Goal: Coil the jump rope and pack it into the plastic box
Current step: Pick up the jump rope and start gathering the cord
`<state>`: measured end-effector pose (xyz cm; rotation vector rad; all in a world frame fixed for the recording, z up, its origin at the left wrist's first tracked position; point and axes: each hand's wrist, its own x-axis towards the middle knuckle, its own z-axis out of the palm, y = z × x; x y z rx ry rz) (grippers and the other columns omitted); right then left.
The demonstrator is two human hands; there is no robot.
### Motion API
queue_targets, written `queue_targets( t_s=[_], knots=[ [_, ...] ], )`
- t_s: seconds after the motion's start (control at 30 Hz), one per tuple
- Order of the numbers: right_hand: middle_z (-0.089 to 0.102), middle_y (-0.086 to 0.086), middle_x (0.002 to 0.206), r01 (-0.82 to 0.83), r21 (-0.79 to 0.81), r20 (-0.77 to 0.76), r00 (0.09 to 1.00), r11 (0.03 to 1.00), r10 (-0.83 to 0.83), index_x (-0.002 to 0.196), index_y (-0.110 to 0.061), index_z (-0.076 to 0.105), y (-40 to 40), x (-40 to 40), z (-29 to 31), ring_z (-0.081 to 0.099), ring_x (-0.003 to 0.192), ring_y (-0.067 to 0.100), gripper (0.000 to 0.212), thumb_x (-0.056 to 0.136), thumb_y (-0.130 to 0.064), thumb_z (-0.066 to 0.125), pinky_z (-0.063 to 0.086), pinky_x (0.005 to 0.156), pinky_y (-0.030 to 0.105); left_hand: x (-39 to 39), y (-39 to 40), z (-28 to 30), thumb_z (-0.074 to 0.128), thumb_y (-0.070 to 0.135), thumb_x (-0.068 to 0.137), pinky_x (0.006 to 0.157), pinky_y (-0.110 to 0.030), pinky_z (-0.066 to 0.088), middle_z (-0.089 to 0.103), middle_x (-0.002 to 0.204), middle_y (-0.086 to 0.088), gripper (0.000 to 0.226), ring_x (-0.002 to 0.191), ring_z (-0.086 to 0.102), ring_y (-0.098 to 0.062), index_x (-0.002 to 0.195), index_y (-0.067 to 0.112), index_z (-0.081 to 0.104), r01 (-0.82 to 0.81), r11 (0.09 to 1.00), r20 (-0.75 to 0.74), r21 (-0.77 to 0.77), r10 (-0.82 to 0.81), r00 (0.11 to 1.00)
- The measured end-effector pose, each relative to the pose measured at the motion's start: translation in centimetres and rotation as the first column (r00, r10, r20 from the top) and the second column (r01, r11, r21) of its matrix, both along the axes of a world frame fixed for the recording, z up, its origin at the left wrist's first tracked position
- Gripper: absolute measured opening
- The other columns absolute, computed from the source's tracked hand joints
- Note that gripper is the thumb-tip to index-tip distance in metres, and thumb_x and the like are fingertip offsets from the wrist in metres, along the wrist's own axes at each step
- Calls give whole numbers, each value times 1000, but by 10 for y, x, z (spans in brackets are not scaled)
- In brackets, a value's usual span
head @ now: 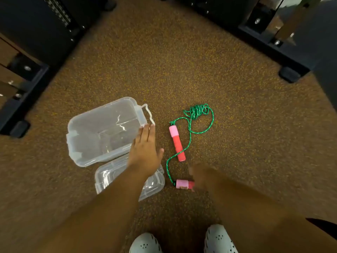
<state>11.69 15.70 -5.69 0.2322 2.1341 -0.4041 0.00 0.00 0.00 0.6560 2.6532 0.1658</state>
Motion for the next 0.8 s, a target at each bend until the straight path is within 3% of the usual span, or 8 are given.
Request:
queue_targets(
  t_s=[0.13,0.23,0.37,0.47,0.57,0.67,0.73,0.8],
  knots=[
    [32,16,146,-73,39,115,991,997,68,139,-16,44,-8,22,-23,40,128,37,53,90,-29,58,42,103,46,0,-5,-18,47,43,95,120,-43,0,-15,163,-4,86,150,-14,-25,155,15,-8,22,997,19,-74,-21,1000],
    [32,11,147,-89,37,132,988,995,83,142,-12,43,-13,25,-29,36,130,35,51,93,-24,52,37,107,46,-7,-5,-21,48,41,96,120,-43,2,-16,163,-3,85,150,-13,-23,154,15,-7,-10,999,66,-38,12,998],
    [28,9,152,-215,66,144,968,974,204,145,-16,40,-17,30,-39,30,136,34,49,97,-23,44,19,114,58,-4,-11,-20,48,41,96,121,-44,3,-13,163,-3,84,150,-12,-22,155,15,-6,-49,998,98,-36,52,994],
    [35,10,148,-235,83,115,968,968,225,144,-19,41,-20,33,-36,34,133,33,45,98,-20,41,18,113,61,2,-14,-13,48,41,96,122,-43,5,-12,163,-4,84,150,-11,-22,155,15,-5,-64,998,96,-10,65,993],
    [41,8,141,-116,71,56,992,991,112,139,-25,48,-19,30,-21,41,130,30,43,97,-20,44,22,114,55,6,-17,-4,48,41,96,122,-42,5,-11,163,-4,83,150,-10,-22,155,15,-3,-64,998,108,21,62,992],
    [50,10,135,161,-25,-45,986,987,-162,130,-22,57,-19,18,7,53,123,28,37,94,-18,52,41,106,37,6,-17,12,51,36,95,121,-40,9,-6,164,-3,83,151,-4,-22,156,17,-2,-91,989,104,117,79,991],
    [58,6,128,334,-101,-128,930,937,-345,117,-25,66,-20,9,29,59,116,24,30,91,-15,56,47,99,30,9,-14,29,55,30,95,118,-37,16,2,164,-2,83,150,6,-22,156,21,0,-166,958,110,232,144,983],
    [65,1,117,548,-237,-142,797,802,-587,96,-33,70,-23,1,52,64,102,23,24,86,-13,59,54,88,30,13,-11,48,57,26,94,114,-37,23,15,162,-7,79,147,21,-27,156,19,8,-249,912,118,325,223,968]
  ],
)
